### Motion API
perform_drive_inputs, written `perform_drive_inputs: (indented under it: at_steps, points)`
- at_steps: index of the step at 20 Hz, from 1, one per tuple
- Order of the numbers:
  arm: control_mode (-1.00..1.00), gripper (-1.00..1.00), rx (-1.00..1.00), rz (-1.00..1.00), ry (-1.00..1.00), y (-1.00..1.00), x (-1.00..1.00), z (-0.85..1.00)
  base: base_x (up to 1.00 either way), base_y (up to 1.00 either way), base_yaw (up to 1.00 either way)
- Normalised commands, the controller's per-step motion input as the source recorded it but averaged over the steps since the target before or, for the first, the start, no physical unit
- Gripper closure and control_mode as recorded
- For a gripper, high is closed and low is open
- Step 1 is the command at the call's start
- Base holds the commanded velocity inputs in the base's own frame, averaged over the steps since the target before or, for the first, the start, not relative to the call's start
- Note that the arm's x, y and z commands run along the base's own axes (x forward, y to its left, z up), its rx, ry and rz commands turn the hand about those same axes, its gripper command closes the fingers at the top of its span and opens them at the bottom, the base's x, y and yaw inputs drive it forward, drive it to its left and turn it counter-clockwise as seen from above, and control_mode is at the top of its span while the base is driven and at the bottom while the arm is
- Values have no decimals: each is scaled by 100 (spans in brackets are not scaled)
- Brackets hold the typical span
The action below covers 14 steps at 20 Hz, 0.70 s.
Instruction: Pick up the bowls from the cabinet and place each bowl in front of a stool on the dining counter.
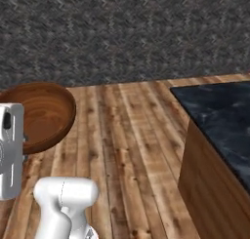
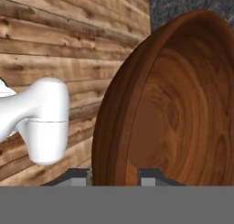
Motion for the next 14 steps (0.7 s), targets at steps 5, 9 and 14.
perform_drive_inputs:
  at_steps: [5, 9, 14]
  points:
    - [100, 100, 0, 0, 0, 0, 0, 0, 100, 92, -2]
    - [100, 100, 0, 0, 0, 0, 0, 0, 100, 100, -8]
    - [100, 100, 0, 0, 0, 0, 0, 0, 100, 90, -17]
